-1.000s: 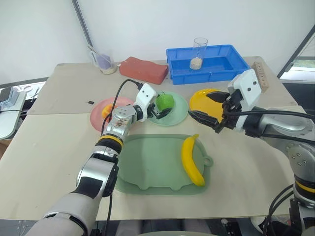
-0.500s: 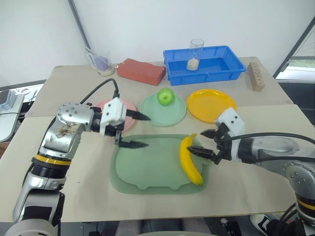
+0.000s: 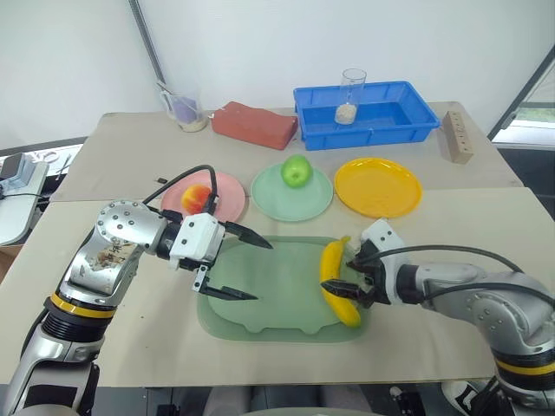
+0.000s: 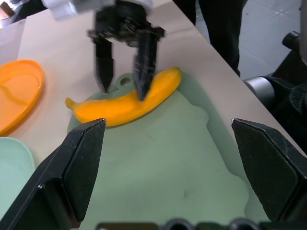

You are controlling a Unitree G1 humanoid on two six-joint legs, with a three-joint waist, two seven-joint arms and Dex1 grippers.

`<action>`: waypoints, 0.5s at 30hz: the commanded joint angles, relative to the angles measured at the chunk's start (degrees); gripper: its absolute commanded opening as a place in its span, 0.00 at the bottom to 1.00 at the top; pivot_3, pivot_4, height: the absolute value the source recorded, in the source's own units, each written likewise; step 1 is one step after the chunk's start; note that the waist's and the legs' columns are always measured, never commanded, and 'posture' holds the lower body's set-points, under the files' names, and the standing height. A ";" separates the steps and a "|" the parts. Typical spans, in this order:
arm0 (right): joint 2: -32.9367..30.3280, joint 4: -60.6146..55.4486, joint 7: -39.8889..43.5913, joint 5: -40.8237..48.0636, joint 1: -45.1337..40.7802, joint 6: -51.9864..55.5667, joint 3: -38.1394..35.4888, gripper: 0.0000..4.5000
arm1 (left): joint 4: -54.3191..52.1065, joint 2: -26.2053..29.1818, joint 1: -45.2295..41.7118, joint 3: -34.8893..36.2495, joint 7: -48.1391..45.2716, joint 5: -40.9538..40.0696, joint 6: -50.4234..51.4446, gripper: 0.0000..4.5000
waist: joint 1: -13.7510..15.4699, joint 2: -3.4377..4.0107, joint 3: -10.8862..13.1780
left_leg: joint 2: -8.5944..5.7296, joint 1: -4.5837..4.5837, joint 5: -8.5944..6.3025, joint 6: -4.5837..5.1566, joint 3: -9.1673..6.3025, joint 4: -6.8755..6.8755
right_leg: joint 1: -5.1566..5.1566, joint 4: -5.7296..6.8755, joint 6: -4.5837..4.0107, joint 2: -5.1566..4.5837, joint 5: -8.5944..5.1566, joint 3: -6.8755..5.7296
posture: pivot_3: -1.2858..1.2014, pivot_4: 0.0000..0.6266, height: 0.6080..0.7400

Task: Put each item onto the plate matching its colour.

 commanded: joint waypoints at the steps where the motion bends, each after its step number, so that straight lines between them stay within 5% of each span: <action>1: 1.14 -0.38 -0.46 -1.51 -0.18 -0.75 0.89 1.00 | -2.87 0.68 -0.18 0.86 0.62 -2.21 1.54 0.99 | -0.03 0.00 0.00 | 0.00 0.00 0.01 0.01 0.00 0.00 | -0.01 0.00 0.00 0.00 0.00 0.00 | 0.52 0.24 1.00; 6: 1.33 0.16 0.34 -4.43 0.13 -2.59 3.63 1.00 | -4.63 0.90 0.28 0.59 0.90 -2.91 2.68 0.99 | 0.01 -0.01 0.00 | 0.00 0.01 0.00 0.01 -0.01 0.00 | 0.00 0.00 0.00 0.01 0.00 0.00 | 0.52 0.24 1.00; 9: -0.10 0.11 1.57 -6.49 0.61 -4.51 4.72 0.84 | -4.83 1.14 0.40 0.53 0.81 -3.06 2.89 1.00 | -0.01 -0.01 0.00 | 0.00 0.03 -0.01 -0.01 -0.01 0.00 | -0.01 -0.01 0.00 0.00 0.00 0.00 | 0.52 0.24 1.00; 15: -2.33 -0.10 4.27 -9.00 1.32 -7.79 5.36 0.38 | -4.81 0.78 0.38 -0.03 1.34 -2.28 2.54 1.00 | 0.14 -0.02 0.01 | 0.00 0.02 -0.04 -0.06 0.00 0.01 | 0.00 -0.04 0.00 -0.02 0.00 0.00 | 0.52 0.24 1.00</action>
